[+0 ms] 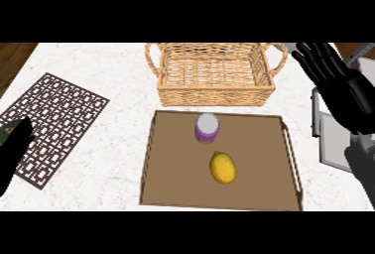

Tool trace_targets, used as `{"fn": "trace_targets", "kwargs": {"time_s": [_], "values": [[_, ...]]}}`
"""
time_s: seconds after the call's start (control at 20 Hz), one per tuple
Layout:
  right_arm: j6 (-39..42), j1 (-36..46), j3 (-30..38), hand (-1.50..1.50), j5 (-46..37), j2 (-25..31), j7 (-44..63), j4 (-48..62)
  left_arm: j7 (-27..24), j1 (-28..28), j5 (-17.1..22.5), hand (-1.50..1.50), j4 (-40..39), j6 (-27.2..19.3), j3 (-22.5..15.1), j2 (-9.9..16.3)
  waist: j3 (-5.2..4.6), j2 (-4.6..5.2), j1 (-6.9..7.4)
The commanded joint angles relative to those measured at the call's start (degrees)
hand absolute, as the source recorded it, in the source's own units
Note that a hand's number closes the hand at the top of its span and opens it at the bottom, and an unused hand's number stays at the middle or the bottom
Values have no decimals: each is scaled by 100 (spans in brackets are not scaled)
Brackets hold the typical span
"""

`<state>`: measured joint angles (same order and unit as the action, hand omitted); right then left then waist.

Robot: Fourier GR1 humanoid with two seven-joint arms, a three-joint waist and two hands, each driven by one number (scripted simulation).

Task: Pick the lemon from the tray and place it in the tiered shelf

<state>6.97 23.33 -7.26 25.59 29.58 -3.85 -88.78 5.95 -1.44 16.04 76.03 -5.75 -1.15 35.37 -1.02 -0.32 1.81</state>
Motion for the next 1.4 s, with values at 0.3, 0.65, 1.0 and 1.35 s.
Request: {"fn": "trace_targets", "kwargs": {"time_s": [0.3,0.65,1.0,1.35], "values": [[-3146,-803,-258,150,-2276,-516,868,896,-303,-27,119,0,225,-106,67,-434,-61,96,-562],[-6182,-1304,-1647,-150,-4098,-2858,889,647,-378,-35,161,0,329,-51,-81,-692,66,-24,-192],[-6865,-1596,-2203,-150,-6015,-2870,2641,1551,-372,-13,100,0,317,-70,-108,-727,23,-39,-282],[-5371,-1718,-2261,-150,-7284,-2888,4381,1923,-339,-84,133,0,354,-52,-50,-689,14,-37,-270]]}}
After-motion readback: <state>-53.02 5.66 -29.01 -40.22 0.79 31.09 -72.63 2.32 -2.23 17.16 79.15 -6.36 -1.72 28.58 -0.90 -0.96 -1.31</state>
